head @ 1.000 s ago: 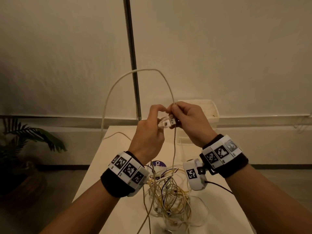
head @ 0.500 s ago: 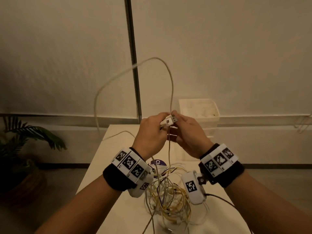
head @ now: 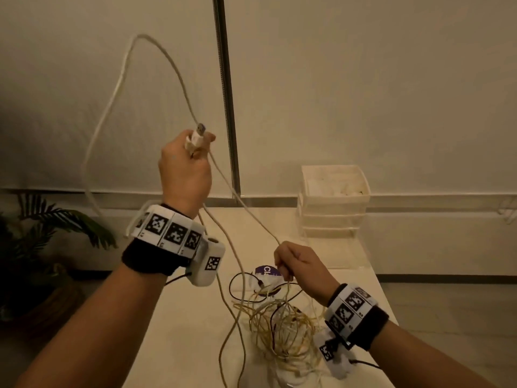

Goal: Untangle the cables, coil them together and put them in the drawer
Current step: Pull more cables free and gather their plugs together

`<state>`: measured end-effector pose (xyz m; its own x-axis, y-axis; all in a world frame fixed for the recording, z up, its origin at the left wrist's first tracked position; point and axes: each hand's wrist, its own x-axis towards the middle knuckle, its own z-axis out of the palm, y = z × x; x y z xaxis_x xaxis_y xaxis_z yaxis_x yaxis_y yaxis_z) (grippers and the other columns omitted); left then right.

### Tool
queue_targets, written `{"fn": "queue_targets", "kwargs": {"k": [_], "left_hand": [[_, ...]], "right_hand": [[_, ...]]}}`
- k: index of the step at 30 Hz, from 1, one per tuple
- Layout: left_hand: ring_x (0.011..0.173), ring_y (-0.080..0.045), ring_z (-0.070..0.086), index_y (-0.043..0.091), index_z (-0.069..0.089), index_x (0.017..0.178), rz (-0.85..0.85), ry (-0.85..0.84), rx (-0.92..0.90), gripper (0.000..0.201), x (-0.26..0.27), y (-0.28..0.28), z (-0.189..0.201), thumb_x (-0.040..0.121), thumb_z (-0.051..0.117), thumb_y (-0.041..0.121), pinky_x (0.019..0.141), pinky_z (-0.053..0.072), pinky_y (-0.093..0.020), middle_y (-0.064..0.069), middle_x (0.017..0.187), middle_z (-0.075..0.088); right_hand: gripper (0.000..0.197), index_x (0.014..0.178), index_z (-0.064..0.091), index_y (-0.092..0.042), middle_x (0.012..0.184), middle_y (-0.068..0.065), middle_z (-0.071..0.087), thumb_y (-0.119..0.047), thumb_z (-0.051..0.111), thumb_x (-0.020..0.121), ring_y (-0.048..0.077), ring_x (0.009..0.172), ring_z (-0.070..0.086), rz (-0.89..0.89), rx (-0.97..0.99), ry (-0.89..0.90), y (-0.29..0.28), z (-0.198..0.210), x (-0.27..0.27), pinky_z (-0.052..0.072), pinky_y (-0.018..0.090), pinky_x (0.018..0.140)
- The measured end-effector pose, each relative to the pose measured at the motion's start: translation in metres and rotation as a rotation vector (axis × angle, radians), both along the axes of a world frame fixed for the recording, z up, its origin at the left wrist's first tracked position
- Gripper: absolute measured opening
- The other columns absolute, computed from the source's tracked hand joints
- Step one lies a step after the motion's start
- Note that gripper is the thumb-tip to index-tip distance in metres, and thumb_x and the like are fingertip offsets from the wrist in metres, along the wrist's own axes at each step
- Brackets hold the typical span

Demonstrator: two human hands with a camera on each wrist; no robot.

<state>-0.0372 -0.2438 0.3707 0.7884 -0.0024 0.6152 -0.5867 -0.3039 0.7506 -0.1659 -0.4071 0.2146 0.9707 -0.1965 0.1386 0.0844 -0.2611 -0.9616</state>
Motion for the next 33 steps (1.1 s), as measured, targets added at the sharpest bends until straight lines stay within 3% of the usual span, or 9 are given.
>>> {"fn": "queue_targets", "kwargs": {"k": [3, 7, 11, 14, 16, 21, 26, 29, 33], "left_hand": [[0.084, -0.033, 0.061, 0.01, 0.061, 0.087, -0.082, 0.2, 0.374, 0.033, -0.005, -0.009, -0.039, 0.097, 0.052, 0.041, 0.066, 0.043, -0.036, -0.012, 0.085, 0.065], [0.079, -0.032, 0.056, 0.011, 0.062, 0.077, -0.186, 0.308, 0.708, 0.054, -0.023, -0.005, -0.063, 0.095, 0.042, 0.058, 0.061, 0.035, -0.034, -0.006, 0.068, 0.056], [0.061, -0.027, 0.056, 0.01, 0.058, 0.062, -0.211, 0.204, 0.598, 0.052, -0.032, 0.001, -0.05, 0.097, 0.049, 0.047, 0.054, 0.035, -0.032, -0.008, 0.06, 0.06], [0.074, -0.02, 0.057, 0.018, 0.066, 0.104, -0.347, -0.008, 0.535, 0.015, -0.042, -0.008, -0.049, 0.098, 0.055, 0.025, 0.068, 0.04, -0.031, 0.009, 0.08, 0.065], [0.094, -0.021, 0.058, 0.025, 0.058, 0.124, -0.444, 0.007, 0.634, 0.03, -0.044, -0.019, -0.052, 0.097, 0.052, 0.015, 0.079, 0.043, -0.028, 0.004, 0.101, 0.068], [0.074, -0.029, 0.052, 0.022, 0.048, 0.087, -0.373, -0.027, 0.661, 0.021, -0.043, -0.027, -0.046, 0.09, 0.042, 0.002, 0.063, 0.035, -0.031, -0.003, 0.076, 0.059], [0.06, -0.017, 0.053, 0.013, 0.059, 0.094, -0.218, -0.186, 0.418, 0.016, -0.034, -0.025, -0.016, 0.092, 0.047, 0.002, 0.051, 0.037, -0.015, -0.004, 0.076, 0.063], [0.059, -0.011, 0.05, 0.008, 0.062, 0.093, -0.091, -0.241, 0.226, 0.019, -0.021, -0.015, 0.006, 0.091, 0.046, -0.001, 0.053, 0.035, -0.016, -0.003, 0.077, 0.065], [0.065, -0.007, 0.053, 0.011, 0.061, 0.094, -0.071, -0.184, 0.229, 0.019, -0.012, -0.008, 0.001, 0.093, 0.047, -0.002, 0.052, 0.034, -0.007, 0.019, 0.07, 0.053]], "right_hand": [[0.034, 0.072, 0.053, -0.008, 0.052, 0.004, 0.041, -0.014, 0.038, 0.102, 0.015, 0.049, 0.034, -0.073, 0.172, -0.013, -0.004, 0.013, 0.008, 0.032, 0.026, 0.051], [0.037, 0.07, 0.048, -0.011, 0.047, -0.003, 0.035, -0.017, 0.033, 0.103, 0.014, 0.047, 0.026, -0.146, 0.409, -0.014, -0.012, 0.037, 0.017, 0.025, 0.029, 0.052], [0.037, 0.071, 0.049, -0.011, 0.047, -0.002, 0.035, -0.019, 0.034, 0.103, 0.014, 0.047, 0.024, -0.17, 0.425, -0.032, -0.022, 0.05, 0.017, 0.022, 0.03, 0.052], [0.036, 0.072, 0.051, -0.009, 0.048, -0.002, 0.036, -0.018, 0.035, 0.104, 0.014, 0.048, 0.027, -0.077, 0.293, -0.037, -0.017, 0.059, 0.016, 0.024, 0.029, 0.052], [0.035, 0.074, 0.052, -0.007, 0.051, -0.001, 0.037, -0.015, 0.034, 0.103, 0.013, 0.049, 0.03, 0.001, 0.21, -0.038, -0.008, 0.066, 0.015, 0.025, 0.028, 0.052], [0.035, 0.083, 0.061, -0.004, 0.059, 0.002, 0.043, -0.013, 0.034, 0.103, 0.01, 0.053, 0.036, 0.016, 0.087, -0.116, -0.005, 0.092, 0.011, 0.03, 0.022, 0.052], [0.033, 0.087, 0.06, -0.008, 0.064, 0.004, 0.048, -0.017, 0.034, 0.104, 0.017, 0.06, 0.043, 0.12, 0.131, -0.155, -0.002, 0.089, 0.01, 0.038, 0.026, 0.057], [0.032, 0.083, 0.058, -0.01, 0.065, 0.005, 0.052, -0.018, 0.035, 0.103, 0.016, 0.059, 0.048, 0.118, 0.047, -0.02, -0.001, 0.049, 0.004, 0.043, 0.028, 0.059], [0.029, 0.08, 0.055, -0.008, 0.059, 0.007, 0.048, -0.015, 0.038, 0.103, 0.016, 0.054, 0.045, 0.035, -0.017, 0.014, -0.01, 0.002, 0.007, 0.042, 0.028, 0.057]]}}
